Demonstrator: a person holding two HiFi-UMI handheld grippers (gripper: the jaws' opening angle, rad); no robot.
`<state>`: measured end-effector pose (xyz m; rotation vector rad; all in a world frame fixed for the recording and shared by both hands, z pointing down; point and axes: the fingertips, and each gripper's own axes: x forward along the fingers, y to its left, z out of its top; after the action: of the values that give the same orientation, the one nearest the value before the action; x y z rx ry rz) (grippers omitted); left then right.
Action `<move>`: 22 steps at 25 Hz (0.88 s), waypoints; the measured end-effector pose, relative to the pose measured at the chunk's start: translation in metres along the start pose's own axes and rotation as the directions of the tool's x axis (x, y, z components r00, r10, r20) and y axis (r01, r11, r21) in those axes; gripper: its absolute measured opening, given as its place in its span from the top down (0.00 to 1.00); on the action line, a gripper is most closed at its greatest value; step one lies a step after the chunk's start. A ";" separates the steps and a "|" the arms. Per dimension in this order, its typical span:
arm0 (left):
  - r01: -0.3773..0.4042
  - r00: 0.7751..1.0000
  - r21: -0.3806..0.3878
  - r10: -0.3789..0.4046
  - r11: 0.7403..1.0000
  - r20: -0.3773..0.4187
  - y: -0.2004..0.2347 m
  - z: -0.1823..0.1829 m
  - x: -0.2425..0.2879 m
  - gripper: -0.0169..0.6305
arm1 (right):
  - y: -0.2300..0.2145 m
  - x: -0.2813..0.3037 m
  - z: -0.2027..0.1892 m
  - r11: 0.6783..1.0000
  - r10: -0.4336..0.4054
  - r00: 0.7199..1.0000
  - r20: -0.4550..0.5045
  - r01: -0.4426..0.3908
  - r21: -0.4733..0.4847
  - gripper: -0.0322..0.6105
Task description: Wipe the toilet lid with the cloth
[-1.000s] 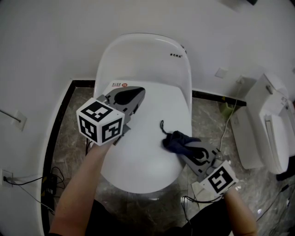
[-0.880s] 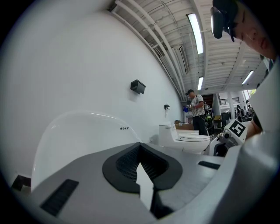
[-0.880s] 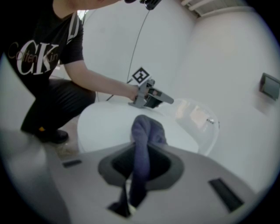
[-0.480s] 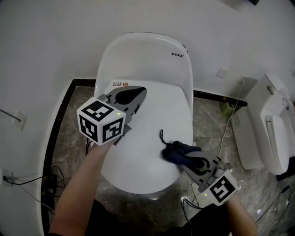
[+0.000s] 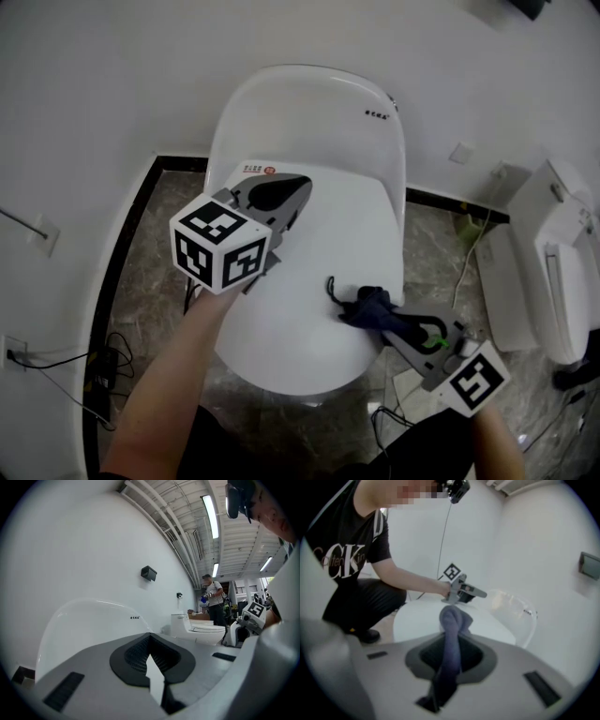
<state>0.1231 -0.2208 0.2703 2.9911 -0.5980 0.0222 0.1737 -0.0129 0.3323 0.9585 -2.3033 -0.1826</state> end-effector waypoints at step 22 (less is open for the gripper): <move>-0.047 0.998 -0.058 0.048 0.997 0.028 0.029 -0.002 -0.018 0.95 | -0.225 0.166 0.025 0.971 -0.195 0.968 -0.159 0.168 -0.168 0.84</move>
<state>0.0950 -0.2400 0.2744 2.9267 -0.6611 -0.0350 0.2026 -0.2914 0.3162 1.0624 -2.0105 -0.3345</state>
